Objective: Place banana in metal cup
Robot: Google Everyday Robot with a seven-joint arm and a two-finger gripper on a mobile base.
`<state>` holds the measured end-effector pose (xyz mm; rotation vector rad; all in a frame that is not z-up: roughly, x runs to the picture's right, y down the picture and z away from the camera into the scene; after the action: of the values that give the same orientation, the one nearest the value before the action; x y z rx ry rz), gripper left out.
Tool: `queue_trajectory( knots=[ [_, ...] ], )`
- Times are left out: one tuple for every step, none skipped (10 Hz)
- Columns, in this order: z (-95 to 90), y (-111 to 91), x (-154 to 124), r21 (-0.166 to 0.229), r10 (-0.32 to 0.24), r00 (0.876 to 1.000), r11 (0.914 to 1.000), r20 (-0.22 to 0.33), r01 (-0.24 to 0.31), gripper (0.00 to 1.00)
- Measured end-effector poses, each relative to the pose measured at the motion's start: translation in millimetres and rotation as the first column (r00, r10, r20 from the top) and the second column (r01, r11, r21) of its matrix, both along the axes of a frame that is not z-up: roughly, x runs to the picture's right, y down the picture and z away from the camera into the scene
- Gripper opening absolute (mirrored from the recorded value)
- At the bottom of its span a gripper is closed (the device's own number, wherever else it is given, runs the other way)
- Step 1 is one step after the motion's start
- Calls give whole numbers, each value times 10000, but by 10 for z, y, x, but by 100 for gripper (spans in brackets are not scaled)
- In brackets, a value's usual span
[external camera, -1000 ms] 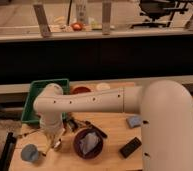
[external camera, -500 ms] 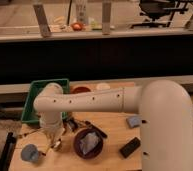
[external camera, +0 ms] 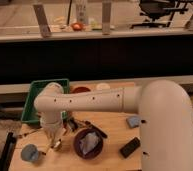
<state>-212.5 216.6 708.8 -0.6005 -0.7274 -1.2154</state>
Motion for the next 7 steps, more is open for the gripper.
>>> queue_trajectory(
  knots=[
    [2, -1, 5, -8, -20, 10000, 10000, 18, 20, 80],
    [4, -4, 14, -13, -30, 10000, 10000, 56, 30, 80],
    [3, -9, 19, -9, -28, 10000, 10000, 86, 28, 80],
    [3, -12, 21, -16, -27, 9999, 10000, 142, 27, 80],
    [1, -17, 21, -22, -25, 9999, 10000, 168, 26, 80],
    [1, -24, 25, -31, -30, 9998, 10000, 185, 30, 80],
    [0, -34, 26, -49, -40, 9998, 10000, 195, 41, 80]
  ],
)
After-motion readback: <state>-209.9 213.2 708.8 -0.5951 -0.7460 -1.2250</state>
